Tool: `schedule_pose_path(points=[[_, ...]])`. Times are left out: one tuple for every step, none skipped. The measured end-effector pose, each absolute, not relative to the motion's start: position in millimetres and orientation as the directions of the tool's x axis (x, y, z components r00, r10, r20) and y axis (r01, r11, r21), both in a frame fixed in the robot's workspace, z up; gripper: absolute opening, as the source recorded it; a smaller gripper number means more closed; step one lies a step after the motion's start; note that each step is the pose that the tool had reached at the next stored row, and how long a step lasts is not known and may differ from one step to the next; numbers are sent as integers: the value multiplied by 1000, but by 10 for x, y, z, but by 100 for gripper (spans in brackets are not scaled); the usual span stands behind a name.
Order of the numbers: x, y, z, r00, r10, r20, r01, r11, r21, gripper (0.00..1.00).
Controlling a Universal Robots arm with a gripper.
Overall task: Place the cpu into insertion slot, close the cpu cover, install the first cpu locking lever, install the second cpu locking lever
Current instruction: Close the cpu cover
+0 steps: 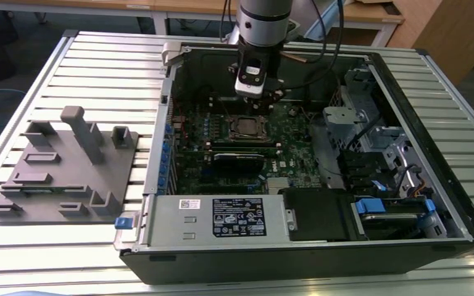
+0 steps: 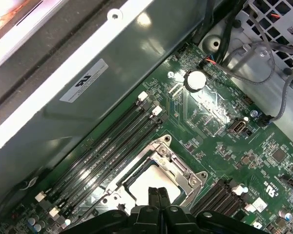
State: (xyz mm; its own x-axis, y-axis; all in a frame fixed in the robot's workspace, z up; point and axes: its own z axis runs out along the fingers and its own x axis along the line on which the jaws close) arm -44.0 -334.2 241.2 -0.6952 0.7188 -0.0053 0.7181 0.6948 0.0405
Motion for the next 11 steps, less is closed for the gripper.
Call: schedule_pose_path(points=[[-440, -3342, 2412, -695, 719, -5, 718, 695, 40, 10], [-440, -3342, 2411, -696, 718, -5, 717, 696, 40, 10], [-440, -3342, 2411, -700, 715, -5, 714, 699, 40, 10], [-440, -3342, 2411, -707, 707, -5, 706, 707, 41, 10], [-439, -3342, 2410, -718, 696, -5, 696, 717, 41, 10], [-439, -3342, 2410, -730, 684, -5, 683, 729, 41, 10], [-439, -3342, 2410, -742, 670, -5, 670, 741, 41, 10], [-440, -3342, 2409, -754, 656, -5, 656, 754, 41, 10], [-440, -3342, 2408, -766, 643, -5, 642, 766, 41, 10], [-440, -3342, 2407, -778, 629, -5, 628, 777, 40, 10], [-440, -3342, 2406, -789, 615, -5, 614, 788, 40, 10]])
